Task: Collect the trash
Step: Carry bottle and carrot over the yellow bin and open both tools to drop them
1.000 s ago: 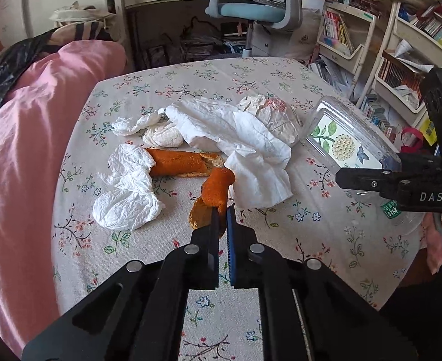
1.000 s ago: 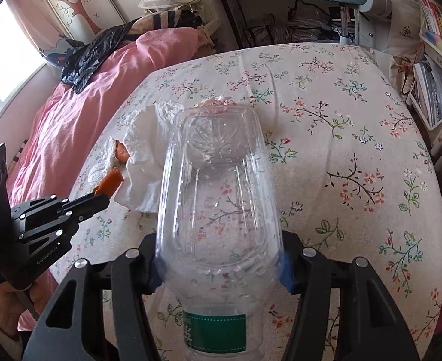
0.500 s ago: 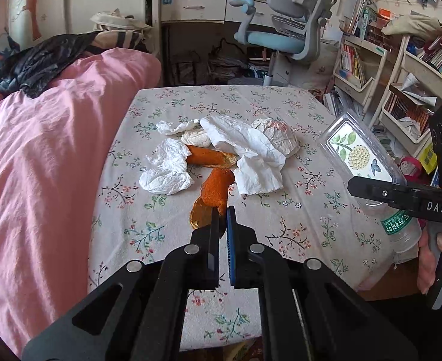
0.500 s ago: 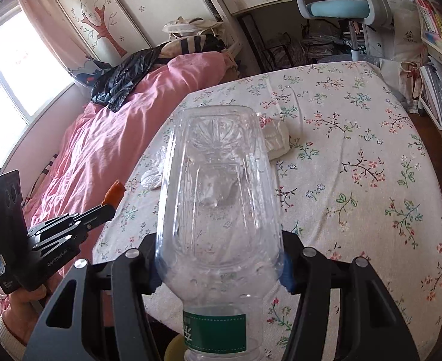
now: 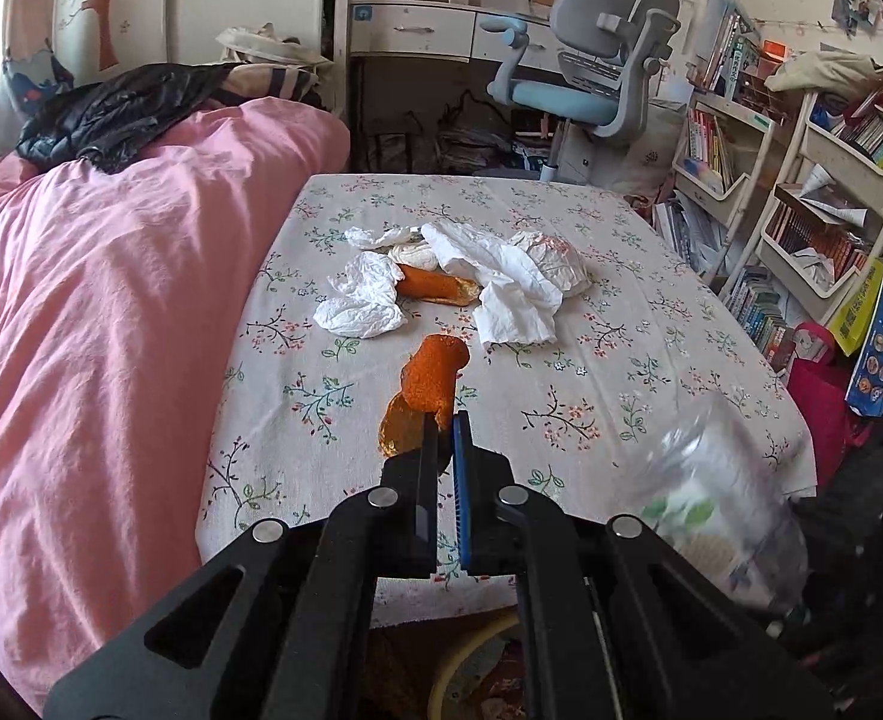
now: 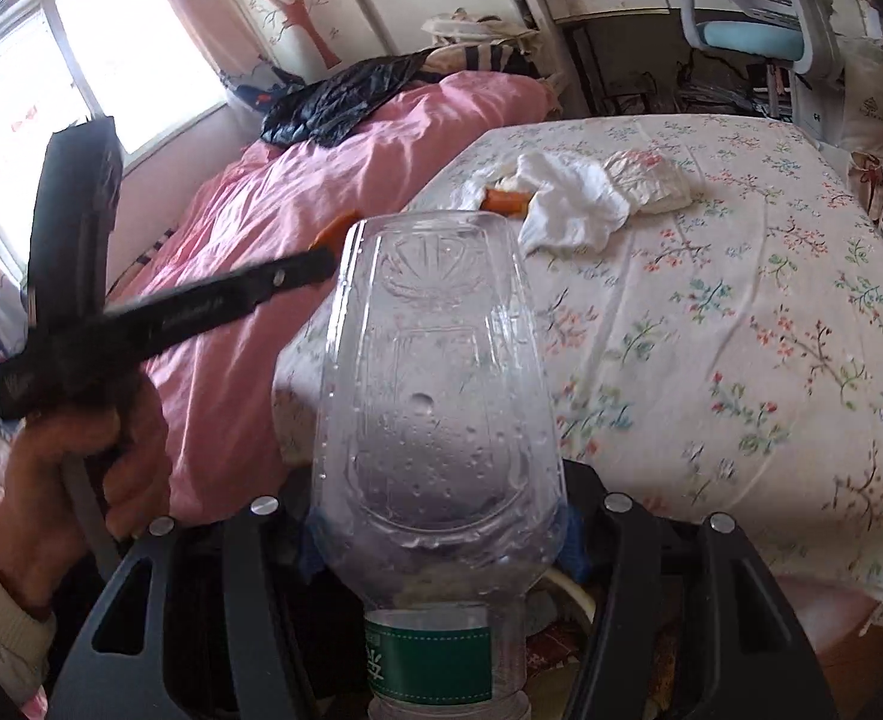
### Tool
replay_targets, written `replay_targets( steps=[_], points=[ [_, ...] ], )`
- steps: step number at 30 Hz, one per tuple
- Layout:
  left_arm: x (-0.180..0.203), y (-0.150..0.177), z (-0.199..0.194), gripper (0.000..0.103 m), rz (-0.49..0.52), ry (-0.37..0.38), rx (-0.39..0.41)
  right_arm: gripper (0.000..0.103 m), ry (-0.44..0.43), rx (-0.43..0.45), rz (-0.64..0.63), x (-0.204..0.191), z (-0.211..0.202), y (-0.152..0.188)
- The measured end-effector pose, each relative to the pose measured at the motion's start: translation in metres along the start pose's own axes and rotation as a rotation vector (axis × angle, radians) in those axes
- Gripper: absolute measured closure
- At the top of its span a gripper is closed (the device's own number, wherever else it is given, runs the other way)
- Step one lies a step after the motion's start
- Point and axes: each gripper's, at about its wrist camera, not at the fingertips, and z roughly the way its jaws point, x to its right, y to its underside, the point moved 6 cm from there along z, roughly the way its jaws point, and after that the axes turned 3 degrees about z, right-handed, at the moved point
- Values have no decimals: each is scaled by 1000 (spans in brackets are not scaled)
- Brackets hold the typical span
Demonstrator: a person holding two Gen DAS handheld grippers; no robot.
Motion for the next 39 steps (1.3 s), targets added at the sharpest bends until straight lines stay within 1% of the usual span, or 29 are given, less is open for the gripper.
replay_targets(
  steps=[3,7,9,12,15,16,19,22,25,27,30,33,36,37,38,39],
  points=[
    [2,6,-6,98,-6,3,2,46,2,-85,-50,-15,14,30],
    [5,14,-12,98,-8,6,1,46,28,-199,-107,-27,33,64],
    [7,18,-15,98,-7,6,-1,46,51,-238,-131,-28,40,75],
    [9,24,-19,98,-5,6,-3,44,84,-324,-145,-25,54,89],
    [10,29,-22,98,-5,6,-5,42,111,-352,-125,-17,58,94],
    [11,30,-24,98,-5,6,-6,40,117,-347,-113,-14,57,93],
    [14,36,-27,98,-3,10,-8,37,130,-311,-69,-4,50,86],
    [21,43,-31,98,8,16,-14,35,153,-237,-28,3,37,77],
    [34,53,-34,98,28,33,-29,29,172,-108,35,14,14,60],
    [46,63,-33,98,61,41,-54,29,177,-30,74,18,0,50],
    [69,86,-26,98,129,67,-126,28,192,72,109,25,-17,38],
    [95,120,-11,98,230,97,-261,27,207,131,126,30,-29,32],
    [119,154,1,98,333,151,-396,27,215,150,137,36,-34,32],
    [123,160,1,95,345,167,-415,27,240,144,137,39,-35,31],
    [125,163,0,90,355,164,-416,27,249,138,141,43,-34,31],
    [126,163,-1,86,364,152,-411,27,235,142,161,46,-36,31]
  ],
)
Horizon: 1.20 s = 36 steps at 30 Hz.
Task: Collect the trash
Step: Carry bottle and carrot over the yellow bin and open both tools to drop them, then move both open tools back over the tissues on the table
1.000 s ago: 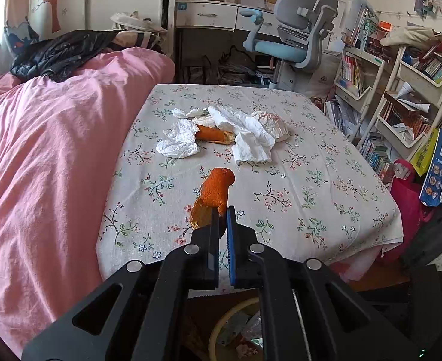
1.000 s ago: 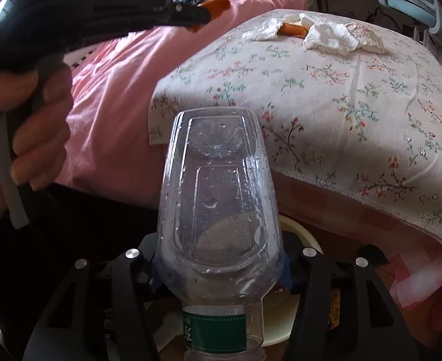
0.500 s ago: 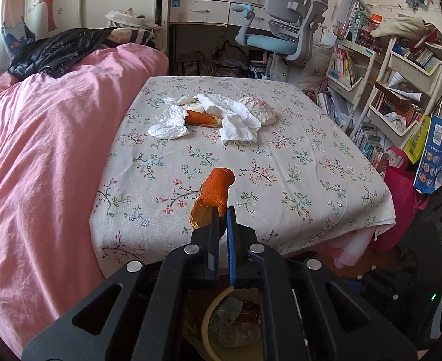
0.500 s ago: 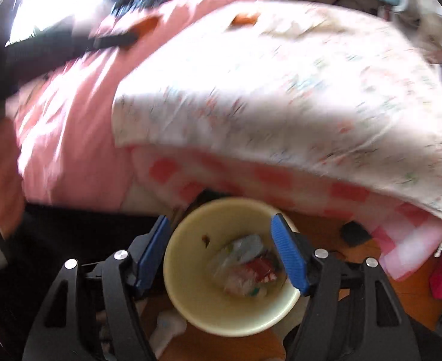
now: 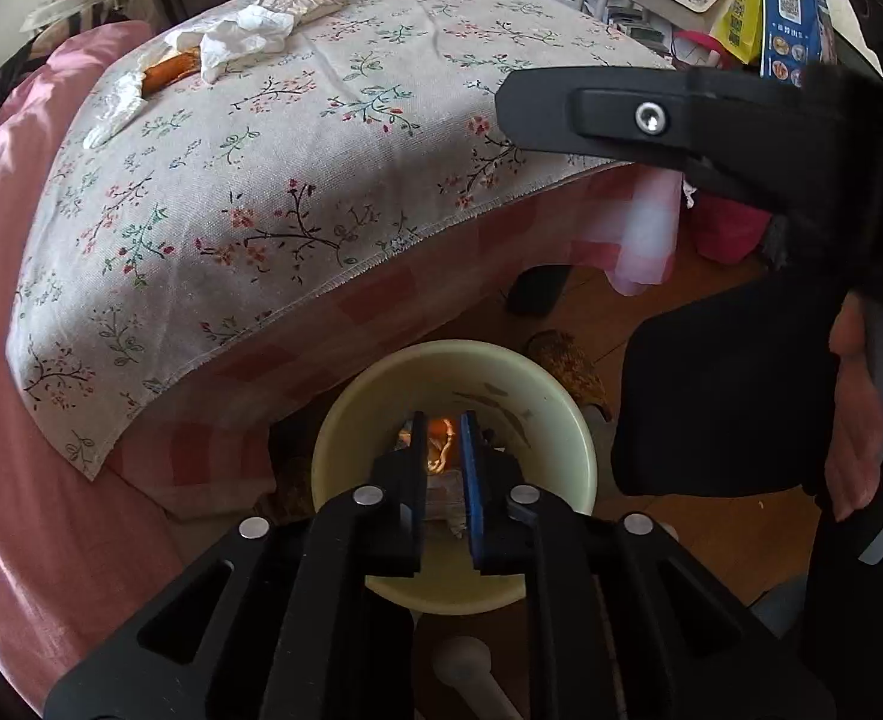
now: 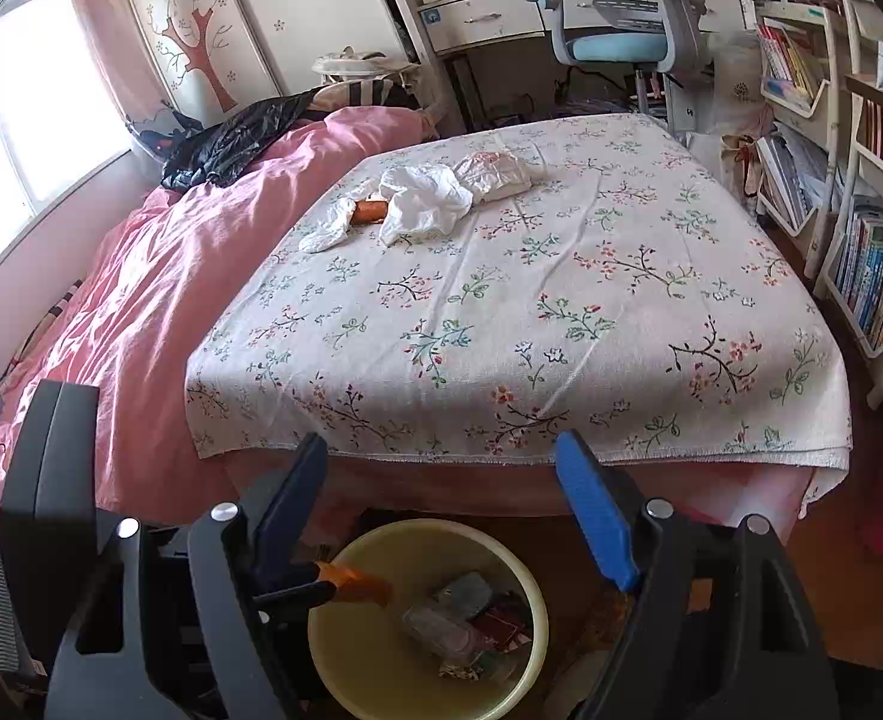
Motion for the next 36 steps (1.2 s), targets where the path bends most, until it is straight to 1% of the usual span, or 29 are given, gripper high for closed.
replay_targets(
  steps=[1,2,5,8,10,11,20,22,27,36],
  points=[
    [0,1,-1,76,-1,-13,1,27,-9,6,19,4,-5,-3],
    [-2,1,-2,69,-9,-19,5,27,-5,20,25,6,-8,-6],
    [-6,-1,-9,65,-39,-21,41,25,12,61,34,10,-16,-11],
    [-14,-4,-19,62,-81,-27,87,25,27,76,52,16,-18,-12],
    [-20,-6,-24,59,-104,-44,117,25,29,76,62,18,-17,-13],
    [-24,-8,-27,56,-117,-53,130,25,30,76,62,19,-17,-13],
    [-58,-20,-47,40,-262,-124,232,25,31,58,35,14,-12,-9],
    [-67,-20,-51,37,-298,-139,249,25,33,56,30,13,-12,-9],
    [-85,-19,-58,33,-365,-152,276,25,36,51,8,10,-11,-7],
    [-92,-17,-62,25,-387,-181,293,25,38,41,-29,4,-9,-4]
  ],
)
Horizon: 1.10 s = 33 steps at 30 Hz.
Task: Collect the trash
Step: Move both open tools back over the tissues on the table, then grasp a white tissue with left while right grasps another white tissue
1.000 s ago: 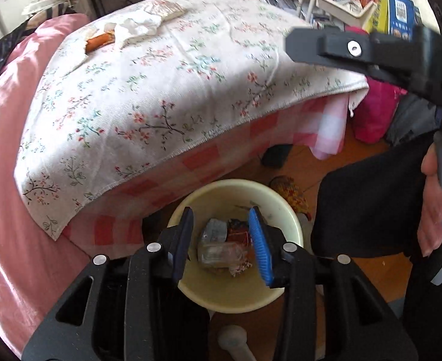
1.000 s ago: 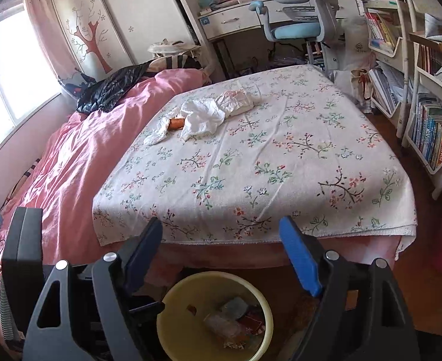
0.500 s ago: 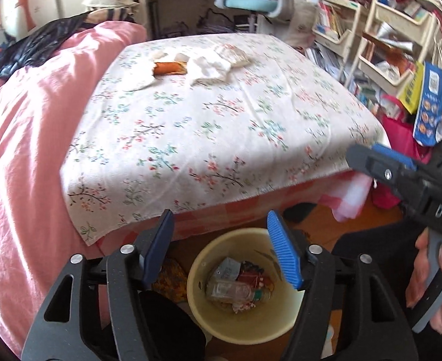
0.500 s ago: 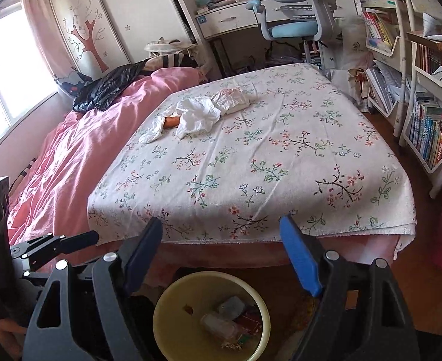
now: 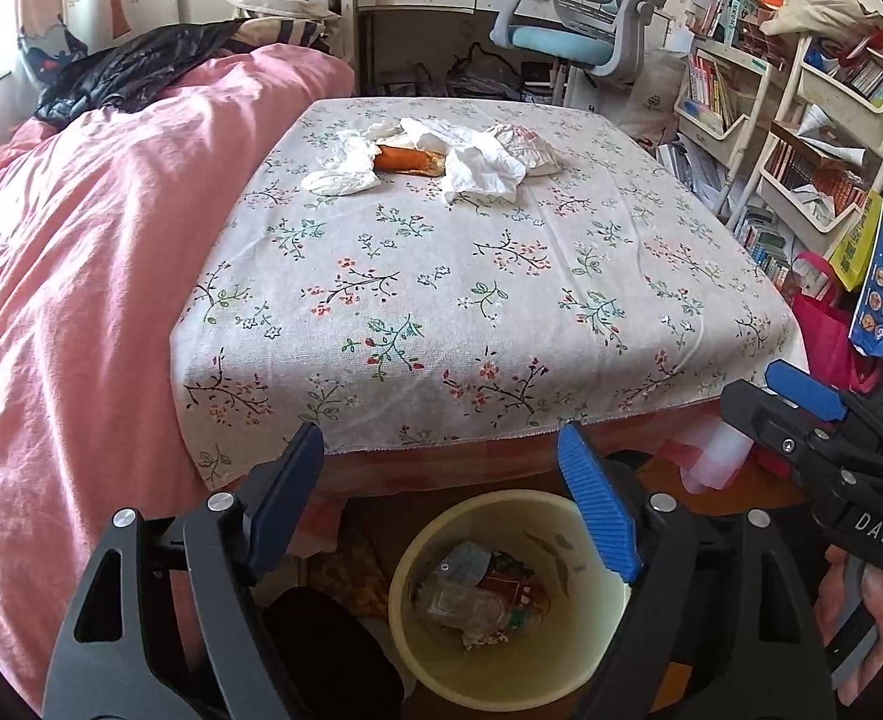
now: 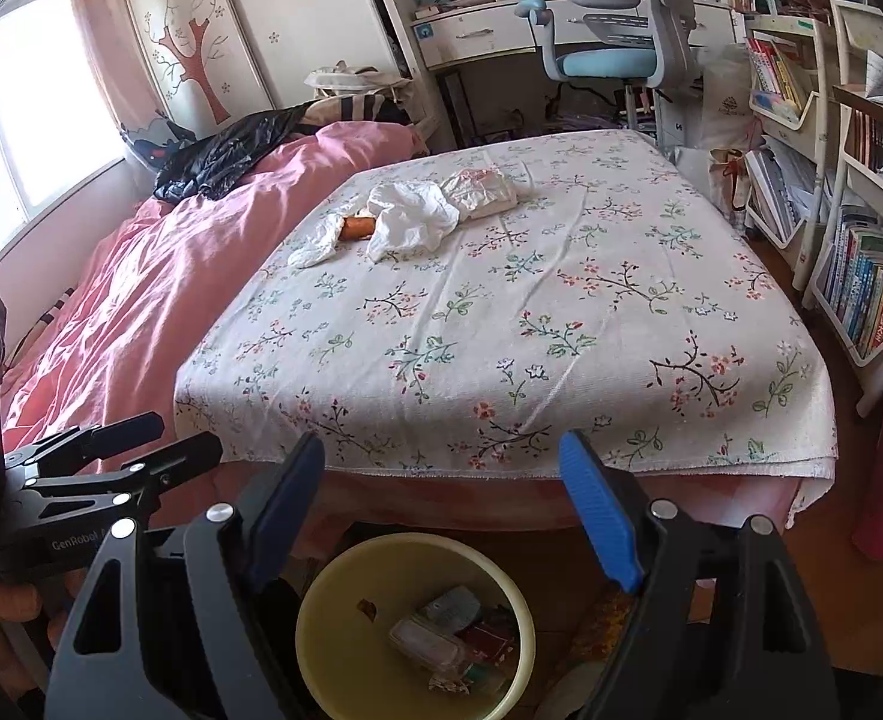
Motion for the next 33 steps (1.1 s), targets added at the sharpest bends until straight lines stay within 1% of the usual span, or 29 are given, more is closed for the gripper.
replay_targets(
  steps=[3,5,9,11,14,19,23,25,27,29,33],
  points=[
    [-3,-4,-2,24,-8,-14,18,25,-2,-4,-12,-2,2,-1],
    [-10,-10,-4,24,-41,-16,32,25,-3,-2,-32,-8,3,-5],
    [-31,-29,-7,23,-104,-38,65,25,-22,30,-83,-21,-1,-25],
    [-43,-38,-6,23,-137,-46,76,25,-30,33,-112,-27,2,-35],
    [-59,-52,0,23,-160,-75,80,25,-34,29,-146,-32,13,-53],
    [-80,-71,20,23,-190,-77,63,25,-44,5,-178,-42,42,-78],
    [-98,-86,43,23,-251,-58,38,25,-52,-7,-207,-55,77,-101],
    [-105,-97,52,23,-261,-57,39,26,-45,-9,-218,-59,96,-112],
    [-107,-106,60,23,-248,-62,45,29,-32,-13,-221,-62,118,-123],
    [-111,-115,74,23,-236,-72,36,36,-22,-29,-216,-61,137,-131],
    [-114,-134,104,23,-225,-62,23,45,1,-57,-193,-51,169,-142]
  ],
)
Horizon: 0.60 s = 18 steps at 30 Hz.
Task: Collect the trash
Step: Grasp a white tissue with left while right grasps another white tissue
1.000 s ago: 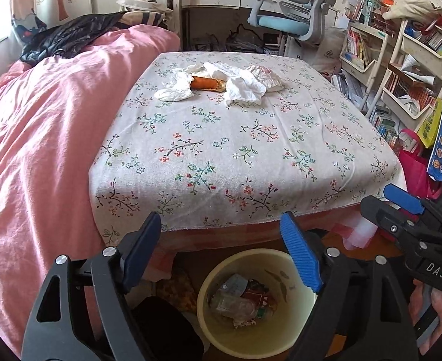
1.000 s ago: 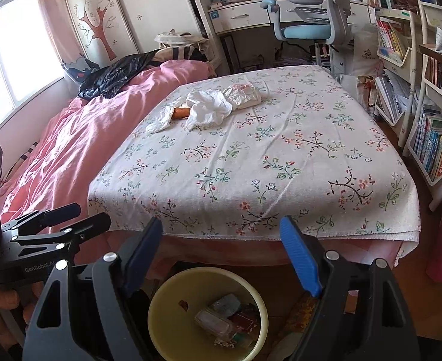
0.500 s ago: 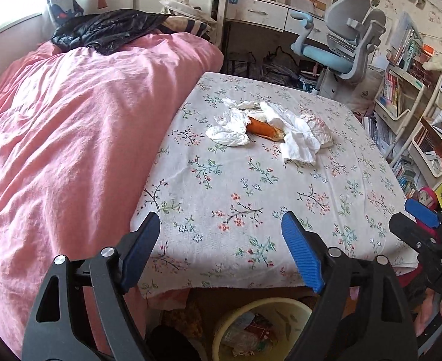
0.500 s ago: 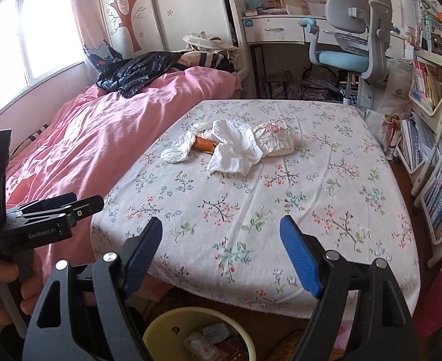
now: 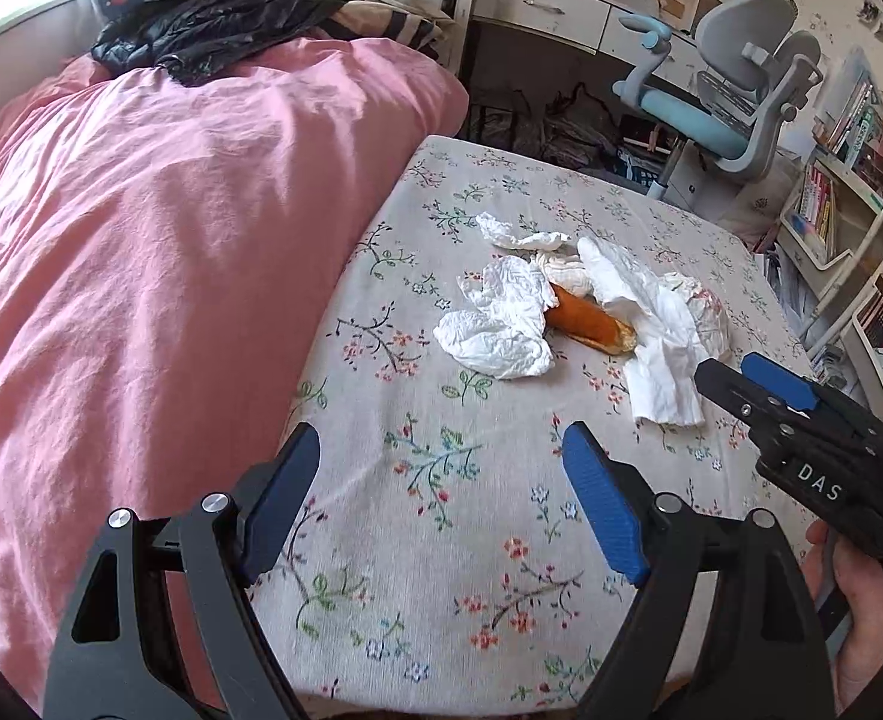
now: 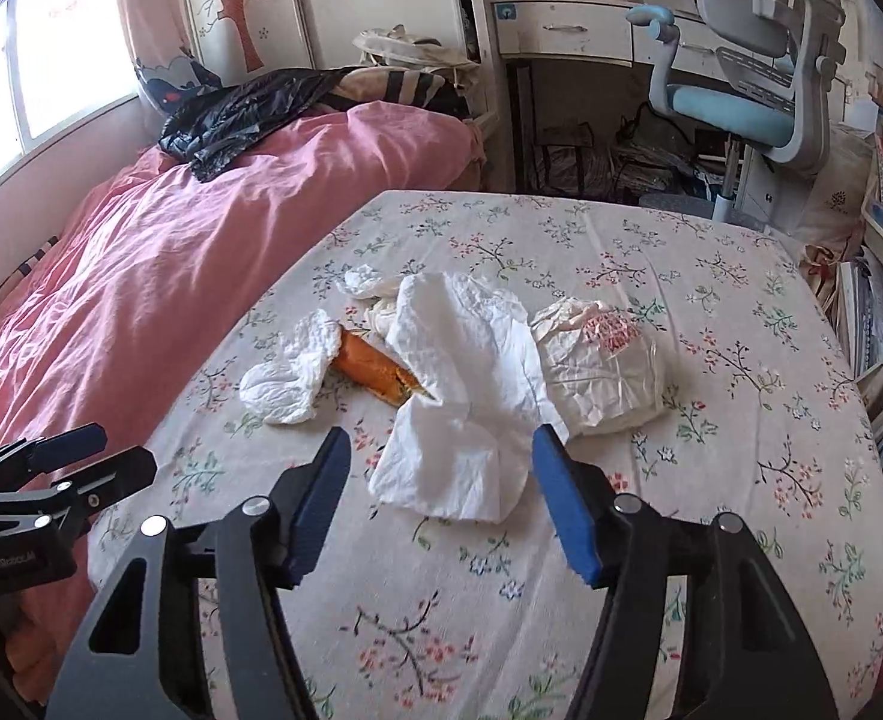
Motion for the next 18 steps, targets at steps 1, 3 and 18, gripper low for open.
replay_targets(
  steps=[1,3,18],
  points=[
    [2,-5,8,23,8,0,-1,47,1,-8,8,3,6,-1],
    [9,-14,24,23,23,4,-7,50,1,-23,19,9,18,-5],
    [30,-43,94,82,84,28,-75,99,-195,-39,102,23,-2,-19]
  ],
)
